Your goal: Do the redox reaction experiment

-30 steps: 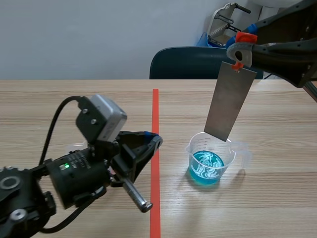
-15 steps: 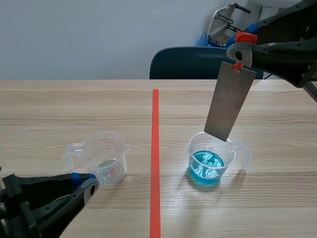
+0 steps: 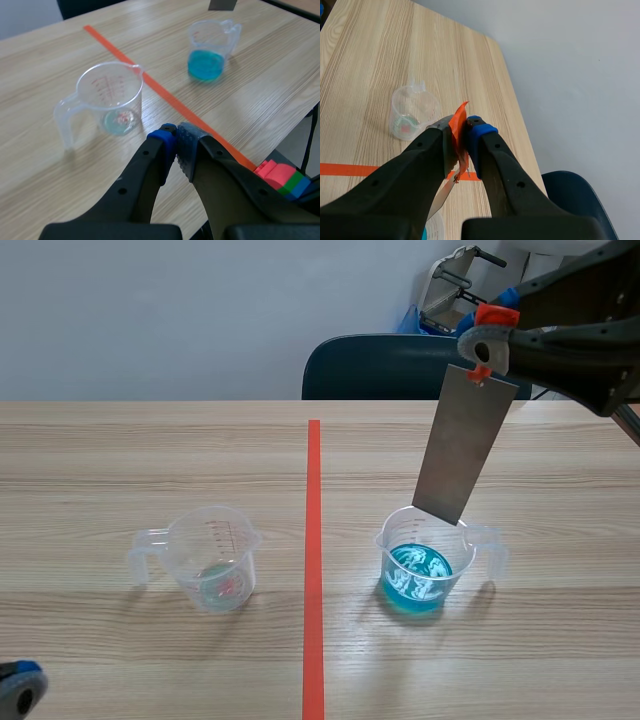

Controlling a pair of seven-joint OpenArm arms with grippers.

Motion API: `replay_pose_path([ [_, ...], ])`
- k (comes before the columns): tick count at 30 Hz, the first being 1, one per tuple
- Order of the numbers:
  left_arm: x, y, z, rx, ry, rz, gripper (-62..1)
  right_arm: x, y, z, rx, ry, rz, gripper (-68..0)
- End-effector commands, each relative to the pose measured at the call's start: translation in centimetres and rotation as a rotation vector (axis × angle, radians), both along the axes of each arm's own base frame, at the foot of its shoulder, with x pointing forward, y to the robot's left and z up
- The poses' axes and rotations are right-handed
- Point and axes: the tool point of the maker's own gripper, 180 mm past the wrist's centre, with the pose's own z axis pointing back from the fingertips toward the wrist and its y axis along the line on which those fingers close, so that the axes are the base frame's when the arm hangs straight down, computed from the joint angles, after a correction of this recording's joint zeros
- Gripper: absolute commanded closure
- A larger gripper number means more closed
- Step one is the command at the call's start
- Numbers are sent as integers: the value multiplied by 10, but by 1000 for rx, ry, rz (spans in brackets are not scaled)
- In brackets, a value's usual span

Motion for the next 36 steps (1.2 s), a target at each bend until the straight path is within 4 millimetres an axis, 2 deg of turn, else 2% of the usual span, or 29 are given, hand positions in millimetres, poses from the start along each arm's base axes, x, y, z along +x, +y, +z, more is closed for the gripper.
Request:
replay_pose_path([
  [1, 3, 2, 7, -32, -17, 46, -27, 0, 0, 11, 13, -24, 10, -6],
  [5, 5, 17, 10, -9, -32, 114, -34, 0, 0, 11, 14, -24, 11, -6],
  [7, 7, 22, 10, -1, -41, 138, -73, 0, 0, 11, 14, -24, 11, -6],
  [13, 9, 26, 12, -15, -39, 171, -258, 0, 0, 11, 14, -24, 11, -6],
  [18, 11, 29, 12, -30, -33, 192, -446, 0, 0, 11, 14, -24, 11, -6],
  [25, 11, 28, 13, -33, -35, 188, -592, 0, 0, 11, 14, -24, 11, -6],
  [28, 11, 28, 13, -33, -35, 188, -614, 0, 0, 11, 14, -24, 11, -6],
  [36, 11, 28, 12, -32, -34, 187, -613, 0, 0, 11, 14, -24, 11, -6],
])
